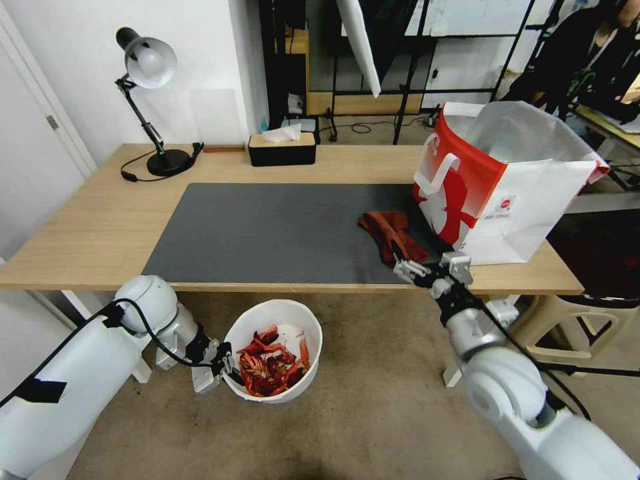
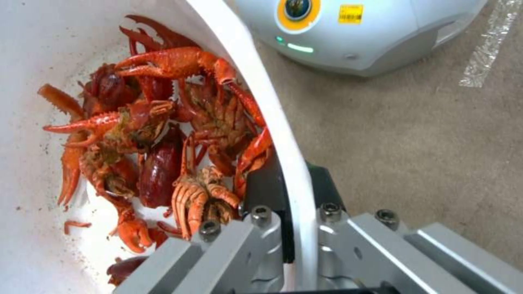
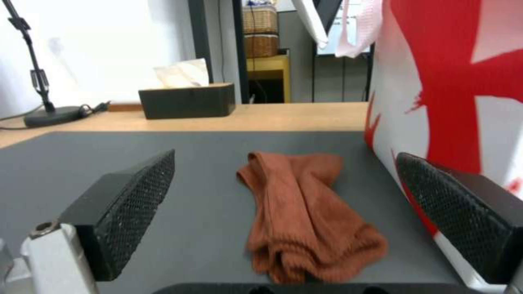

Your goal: Sweep shrimp from table into container with towel, then put container into takeout bag.

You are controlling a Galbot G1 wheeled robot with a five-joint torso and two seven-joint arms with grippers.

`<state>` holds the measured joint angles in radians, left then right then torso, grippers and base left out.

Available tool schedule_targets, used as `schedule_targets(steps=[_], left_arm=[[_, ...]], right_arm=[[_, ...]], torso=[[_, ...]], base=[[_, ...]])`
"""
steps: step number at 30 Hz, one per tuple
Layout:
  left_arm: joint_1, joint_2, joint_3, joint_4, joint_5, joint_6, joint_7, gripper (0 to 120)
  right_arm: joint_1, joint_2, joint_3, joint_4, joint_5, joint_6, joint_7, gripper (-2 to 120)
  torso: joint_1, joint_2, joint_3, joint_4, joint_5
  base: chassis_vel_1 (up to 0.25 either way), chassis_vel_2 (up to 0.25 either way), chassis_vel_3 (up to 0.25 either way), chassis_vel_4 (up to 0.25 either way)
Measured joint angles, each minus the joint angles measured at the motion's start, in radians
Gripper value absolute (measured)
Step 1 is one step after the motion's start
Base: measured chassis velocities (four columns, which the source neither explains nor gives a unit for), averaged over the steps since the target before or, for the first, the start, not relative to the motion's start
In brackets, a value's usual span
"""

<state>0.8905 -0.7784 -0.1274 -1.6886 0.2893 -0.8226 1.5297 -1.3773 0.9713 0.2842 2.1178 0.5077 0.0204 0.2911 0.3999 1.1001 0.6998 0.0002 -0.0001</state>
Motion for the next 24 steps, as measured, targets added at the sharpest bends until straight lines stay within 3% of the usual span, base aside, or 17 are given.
schedule_targets(steps=[7,11,15,24], left_arm=[[0.063,0.044,-0.028,-0.124,-0.033,0.0,0.0,0],[0.154,0.074,-0.088,-0.237,-0.071,0.003,0.0,0],[0.2,0.1,-0.119,-0.303,-0.097,0.012,0.0,0],[0.173,0.179,-0.155,-0.346,-0.168,0.046,0.0,0]], right_arm=[[-0.115,0.058,0.04,0.031,-0.122,0.065,-0.029,100],[-0.178,0.099,0.064,0.041,-0.177,0.103,-0.046,100],[-0.231,0.122,0.099,0.044,-0.216,0.131,-0.056,100],[-0.306,0.131,0.141,0.06,-0.237,0.177,-0.09,100]], torso=[[0.0,0.0,0.0,-0.0002,0.0001],[0.0,0.0,0.0,-0.0002,-0.0001],[0.0,0.0,0.0,0.0,-0.0004],[0.0,0.0,0.0,-0.0002,0.0]], base=[[0.0,0.0,0.0,0.0],[0.0,0.0,0.0,0.0],[0.0,0.0,0.0,0.0],[0.0,0.0,0.0,0.0]])
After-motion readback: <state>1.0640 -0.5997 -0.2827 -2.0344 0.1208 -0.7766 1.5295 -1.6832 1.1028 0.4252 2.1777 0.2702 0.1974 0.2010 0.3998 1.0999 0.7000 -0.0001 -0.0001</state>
